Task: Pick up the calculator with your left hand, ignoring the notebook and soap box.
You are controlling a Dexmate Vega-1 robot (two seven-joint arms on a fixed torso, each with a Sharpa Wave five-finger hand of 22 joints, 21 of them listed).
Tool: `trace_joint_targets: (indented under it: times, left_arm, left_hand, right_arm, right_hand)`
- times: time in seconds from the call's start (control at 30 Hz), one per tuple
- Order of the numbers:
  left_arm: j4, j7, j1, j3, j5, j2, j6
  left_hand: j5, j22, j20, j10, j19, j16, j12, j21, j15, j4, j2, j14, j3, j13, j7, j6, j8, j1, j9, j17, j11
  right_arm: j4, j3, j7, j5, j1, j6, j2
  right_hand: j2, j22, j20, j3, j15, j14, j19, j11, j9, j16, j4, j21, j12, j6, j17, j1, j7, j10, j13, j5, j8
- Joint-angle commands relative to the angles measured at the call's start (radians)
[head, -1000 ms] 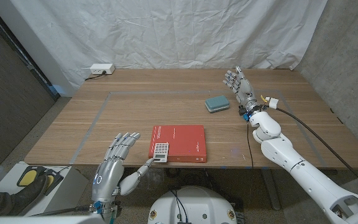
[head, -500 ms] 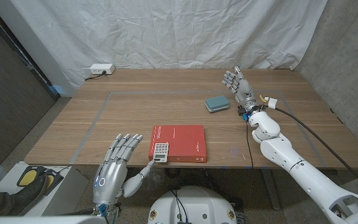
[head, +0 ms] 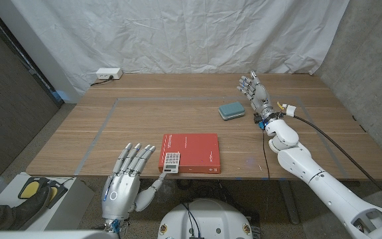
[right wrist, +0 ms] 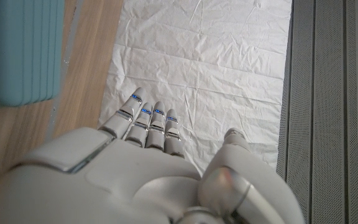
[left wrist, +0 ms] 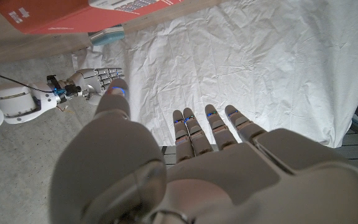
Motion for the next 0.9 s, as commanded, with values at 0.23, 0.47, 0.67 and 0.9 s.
trace_joint_targets:
  times: [0.23,0.47,0.67,0.9]
  left_arm:
    - [-0.044,-0.020,-0.013,0.115,0.040,0.051,0.285]
    - [-0.076,-0.107,-0.031,0.176,0.081,0.065,0.422]
    - [-0.093,-0.170,-0.047,0.217,0.126,0.077,0.527]
    - [-0.090,-0.167,-0.070,0.249,0.132,0.090,0.578]
  left_hand:
    - [0.023,0.002,-0.062,-0.077,-0.011,-0.015,-0.029,-0.007,-0.080,0.005,-0.025,-0.054,-0.019,0.004,0.008,-0.100,-0.044,0.023,0.005,0.005,0.007]
    - [0.032,0.001,-0.058,-0.118,-0.021,-0.018,-0.035,-0.011,-0.078,-0.001,-0.027,-0.089,-0.019,0.006,0.007,-0.157,-0.051,0.057,0.007,0.004,0.002]
    - [0.038,0.001,-0.055,-0.157,-0.031,-0.018,-0.037,-0.013,-0.074,-0.004,-0.027,-0.116,-0.019,0.007,0.004,-0.205,-0.054,0.089,0.008,0.004,0.003]
    - [0.039,0.001,-0.054,-0.161,-0.035,-0.017,-0.034,-0.014,-0.073,-0.005,-0.027,-0.123,-0.020,0.007,0.003,-0.206,-0.049,0.099,0.009,0.003,0.001]
  right_arm:
    - [0.005,0.011,0.011,0.009,0.006,0.022,0.010]
    - [0.016,0.013,0.022,0.016,0.012,0.025,0.013]
    - [0.036,0.013,0.033,0.022,0.023,0.030,0.021]
    - [0.063,0.010,0.046,0.027,0.041,0.030,0.031]
  right_hand:
    - [0.006,0.003,-0.005,-0.001,-0.003,0.014,0.011,0.000,0.005,0.002,-0.005,-0.002,0.000,0.002,0.002,0.008,-0.004,0.011,0.006,-0.002,-0.004]
    - [0.007,0.003,-0.005,-0.001,-0.003,0.013,0.012,-0.001,0.005,0.001,-0.005,-0.003,-0.001,0.003,0.002,0.008,-0.004,0.012,0.006,-0.002,-0.004]
    - [0.007,0.004,-0.005,-0.001,-0.003,0.015,0.013,0.000,0.005,0.001,-0.005,-0.004,-0.001,0.003,0.002,0.008,-0.004,0.011,0.006,-0.002,-0.004]
    - [0.007,0.004,-0.005,-0.002,-0.004,0.016,0.014,0.000,0.005,0.001,-0.005,-0.005,-0.001,0.003,0.002,0.008,-0.004,0.013,0.006,-0.002,-0.004]
